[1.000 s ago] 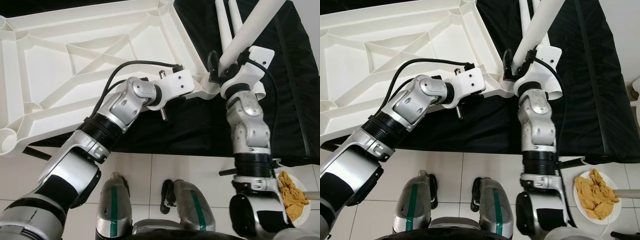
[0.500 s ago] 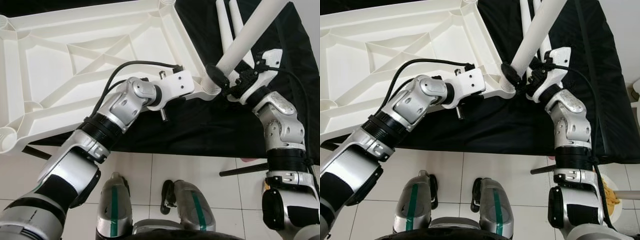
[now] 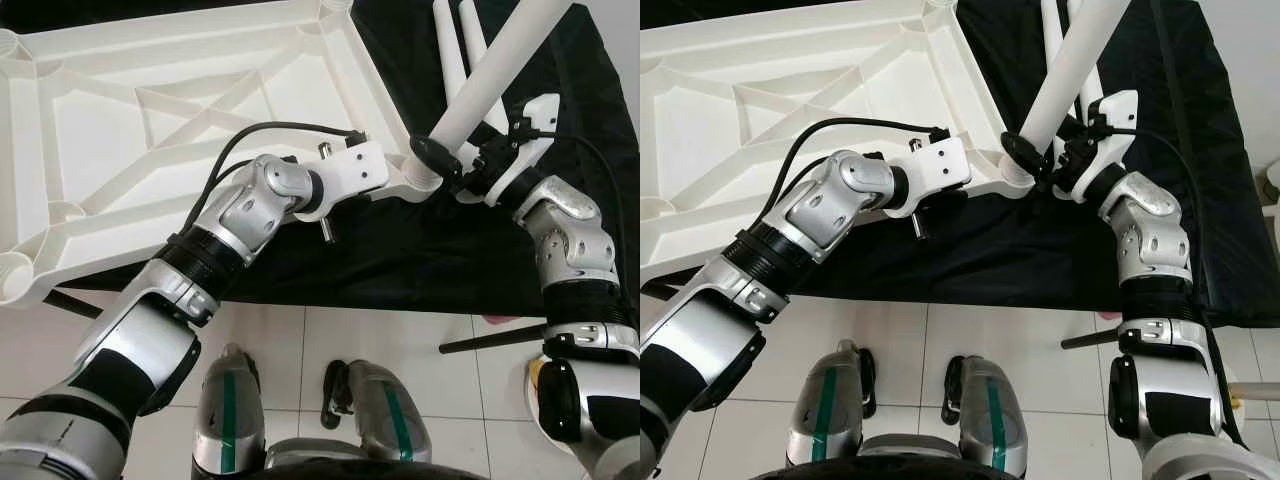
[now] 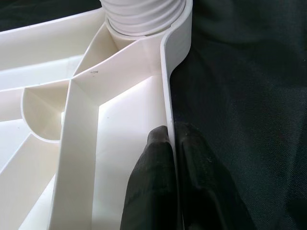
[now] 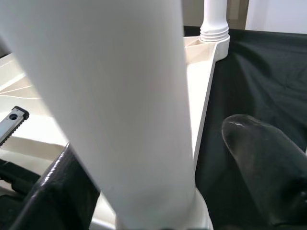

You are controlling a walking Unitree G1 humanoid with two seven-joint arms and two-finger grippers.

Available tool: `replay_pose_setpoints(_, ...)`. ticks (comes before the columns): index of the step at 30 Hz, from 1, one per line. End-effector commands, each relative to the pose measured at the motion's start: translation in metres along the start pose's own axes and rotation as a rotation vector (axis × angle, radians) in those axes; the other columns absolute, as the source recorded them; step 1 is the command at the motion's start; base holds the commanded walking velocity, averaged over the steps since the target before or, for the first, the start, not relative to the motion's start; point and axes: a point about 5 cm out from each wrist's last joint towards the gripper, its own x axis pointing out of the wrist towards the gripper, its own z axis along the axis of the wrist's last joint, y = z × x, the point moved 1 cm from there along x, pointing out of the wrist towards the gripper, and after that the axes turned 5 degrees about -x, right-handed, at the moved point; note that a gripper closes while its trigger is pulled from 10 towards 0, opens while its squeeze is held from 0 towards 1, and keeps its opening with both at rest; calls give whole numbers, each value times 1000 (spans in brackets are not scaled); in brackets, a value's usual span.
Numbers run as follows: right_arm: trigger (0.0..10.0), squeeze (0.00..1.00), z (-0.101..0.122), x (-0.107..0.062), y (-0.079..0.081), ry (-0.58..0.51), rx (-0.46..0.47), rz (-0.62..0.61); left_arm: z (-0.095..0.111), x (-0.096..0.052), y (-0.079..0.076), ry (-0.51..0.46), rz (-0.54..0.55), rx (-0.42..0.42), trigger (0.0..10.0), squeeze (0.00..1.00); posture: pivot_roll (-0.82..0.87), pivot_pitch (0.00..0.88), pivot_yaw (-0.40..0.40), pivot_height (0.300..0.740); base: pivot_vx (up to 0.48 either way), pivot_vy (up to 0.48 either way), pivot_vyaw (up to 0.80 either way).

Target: Building children table

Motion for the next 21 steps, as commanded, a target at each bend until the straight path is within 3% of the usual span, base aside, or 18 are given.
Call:
replay_pose_setpoints(1, 2078, 0, -4, 1, 0, 19, -10, 15, -31, 4, -15, 147, -145, -47, 10000, 0, 50, 54, -43, 740, 0, 0, 0)
replay_pose_setpoints(2, 0, 0, -9, 2, 2, 40, -11, 27, -30, 4, -15, 147, -145, -45, 10000, 0, 51, 52, -43, 740, 0, 0, 0)
replay_pose_setpoints(16, 0, 0, -15, -1, 5, 45, 8, 53, -30, 4, -14, 148, -148, -40, 10000, 0, 46, 52, -42, 740, 0, 0, 0)
replay_pose_setpoints(17, 10000, 0, -15, 0, 4, 45, 24, 15, -30, 4, -15, 146, -149, -39, 10000, 0, 46, 53, -44, 740, 0, 0, 0)
replay_pose_setpoints(21, 10000, 0, -15, 1, 4, 44, 41, -13, -29, 4, -15, 145, -150, -38, 10000, 0, 46, 53, -44, 740, 0, 0, 0)
